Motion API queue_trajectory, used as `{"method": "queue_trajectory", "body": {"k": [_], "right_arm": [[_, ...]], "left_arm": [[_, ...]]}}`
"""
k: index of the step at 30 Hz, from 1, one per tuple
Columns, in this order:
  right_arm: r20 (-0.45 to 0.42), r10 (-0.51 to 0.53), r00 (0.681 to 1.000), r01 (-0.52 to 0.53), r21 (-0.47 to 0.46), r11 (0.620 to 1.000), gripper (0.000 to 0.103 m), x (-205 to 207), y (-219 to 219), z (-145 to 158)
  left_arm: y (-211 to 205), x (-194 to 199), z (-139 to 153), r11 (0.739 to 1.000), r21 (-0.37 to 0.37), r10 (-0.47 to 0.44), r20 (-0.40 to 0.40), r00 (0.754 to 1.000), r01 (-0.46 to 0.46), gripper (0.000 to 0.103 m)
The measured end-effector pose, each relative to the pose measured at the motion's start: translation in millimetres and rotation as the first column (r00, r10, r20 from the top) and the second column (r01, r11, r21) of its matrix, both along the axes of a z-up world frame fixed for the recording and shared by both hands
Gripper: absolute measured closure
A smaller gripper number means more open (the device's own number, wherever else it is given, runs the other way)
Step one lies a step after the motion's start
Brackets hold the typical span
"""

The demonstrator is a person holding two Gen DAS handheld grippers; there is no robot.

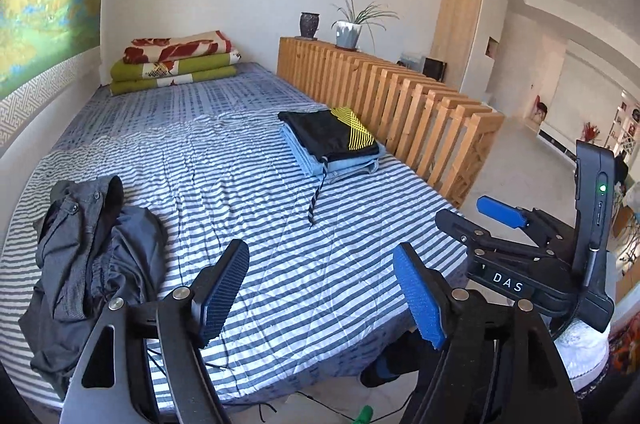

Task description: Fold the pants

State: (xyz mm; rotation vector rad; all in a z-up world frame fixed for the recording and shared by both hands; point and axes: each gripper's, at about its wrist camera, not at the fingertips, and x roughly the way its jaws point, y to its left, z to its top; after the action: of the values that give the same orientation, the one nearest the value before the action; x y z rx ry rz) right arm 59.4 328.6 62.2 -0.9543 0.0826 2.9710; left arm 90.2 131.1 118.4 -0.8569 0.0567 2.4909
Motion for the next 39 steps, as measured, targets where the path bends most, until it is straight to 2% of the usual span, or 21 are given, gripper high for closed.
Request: {"method": "queue_trajectory", "body": {"k": [5,7,12,20,30,39], "right_arm": [[-0.034,0.008,0.999,-0.008,0.006,1.000,0.036,24.9,-4.0,8.4],[-0.042,0.018,0.999,-0.017,0.029,0.999,0.036,31.9,-8.2,9.4],[-0.067,0.017,0.998,-0.013,0.064,0.998,0.036,44.5,-14.3,11.2],[-0.052,-0.032,0.998,0.033,0.029,0.999,0.035,30.0,0.1,5.9],[0.032,-0.044,0.999,0.043,0.047,0.998,0.035,-4.5,0.9,-28.0],[0.065,-0.054,0.996,0.051,0.044,0.998,0.035,-24.1,0.5,-45.0]], "left_arm": [[-1.7,27.1,0.7,0.999,0.034,0.002,0.009,1.000,-0.003,0.024],[-0.5,33.4,-3.4,1.000,0.026,0.012,0.009,1.000,-0.012,0.024],[5.0,36.0,-9.0,1.000,0.028,0.007,0.021,1.000,-0.008,0.024],[11.8,3.3,-19.4,1.000,0.014,0.023,0.003,1.000,-0.023,0.022],[12.0,-44.3,-73.8,0.998,0.007,0.064,0.112,0.992,-0.065,0.022],[9.7,-78.4,-90.5,0.996,-0.006,0.093,0.140,0.986,-0.093,0.022]]}}
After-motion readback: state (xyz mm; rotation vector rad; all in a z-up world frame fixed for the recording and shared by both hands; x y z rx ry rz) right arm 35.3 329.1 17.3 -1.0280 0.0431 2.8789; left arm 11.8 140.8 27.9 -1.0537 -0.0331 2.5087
